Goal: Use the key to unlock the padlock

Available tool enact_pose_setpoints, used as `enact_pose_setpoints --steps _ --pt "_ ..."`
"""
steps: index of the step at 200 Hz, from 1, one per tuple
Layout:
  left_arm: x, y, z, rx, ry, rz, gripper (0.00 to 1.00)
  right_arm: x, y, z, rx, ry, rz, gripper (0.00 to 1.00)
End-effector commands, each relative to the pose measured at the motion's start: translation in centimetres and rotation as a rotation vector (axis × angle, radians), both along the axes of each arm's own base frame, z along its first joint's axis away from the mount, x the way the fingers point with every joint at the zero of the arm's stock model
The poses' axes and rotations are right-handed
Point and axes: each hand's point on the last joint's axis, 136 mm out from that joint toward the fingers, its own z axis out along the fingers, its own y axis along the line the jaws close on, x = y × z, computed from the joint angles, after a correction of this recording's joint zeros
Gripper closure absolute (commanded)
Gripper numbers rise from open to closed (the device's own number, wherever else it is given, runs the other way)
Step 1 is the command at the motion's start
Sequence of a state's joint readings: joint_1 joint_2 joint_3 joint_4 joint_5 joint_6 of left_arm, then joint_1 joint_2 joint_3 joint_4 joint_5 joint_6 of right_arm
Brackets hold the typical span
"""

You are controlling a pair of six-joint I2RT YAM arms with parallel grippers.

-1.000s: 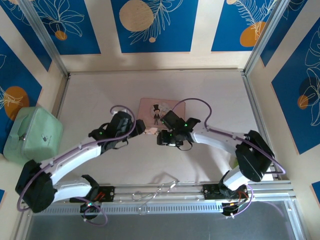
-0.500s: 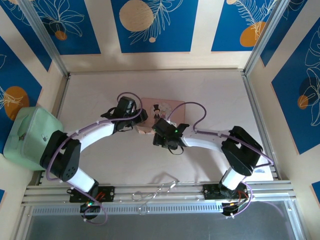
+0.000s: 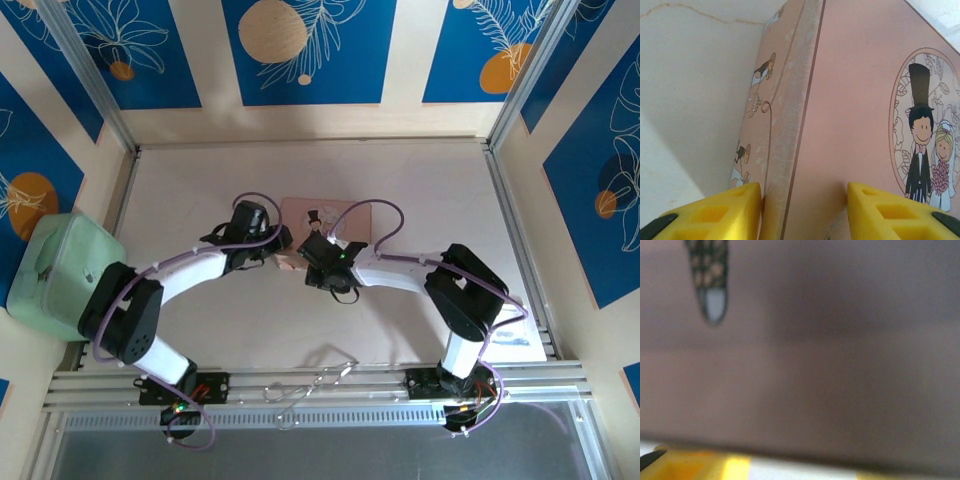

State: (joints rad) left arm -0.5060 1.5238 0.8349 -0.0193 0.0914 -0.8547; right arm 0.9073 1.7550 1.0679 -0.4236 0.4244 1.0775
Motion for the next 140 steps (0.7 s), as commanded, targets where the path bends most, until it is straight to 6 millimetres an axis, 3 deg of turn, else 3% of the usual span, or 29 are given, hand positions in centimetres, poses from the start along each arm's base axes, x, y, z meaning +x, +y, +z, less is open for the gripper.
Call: enact_pose_setpoints --steps 1,45,99,140 --pt "-2.1 0.5 -0.9 -0.030 0.054 0.001 0.53 0.9 -0.4 0.2 -0.041 -0.029 -0.004 0.46" --pt "-3.6 1.1 -1.6 -0.033 0.067 0.003 0.53 1.6 -0.9 0.3 -0.099 -0.057 0.030 0.47" --pt "-4.0 1.4 -1.7 -0.012 0.072 -0.007 0.53 1.6 -0.3 0.5 -0.130 -0.051 0.100 0.44" --pt "-4.3 1.5 -1.9 -0.010 0.079 -0.008 0.54 1.9 -0.7 0.2 -0.132 -0.033 0.094 0.53"
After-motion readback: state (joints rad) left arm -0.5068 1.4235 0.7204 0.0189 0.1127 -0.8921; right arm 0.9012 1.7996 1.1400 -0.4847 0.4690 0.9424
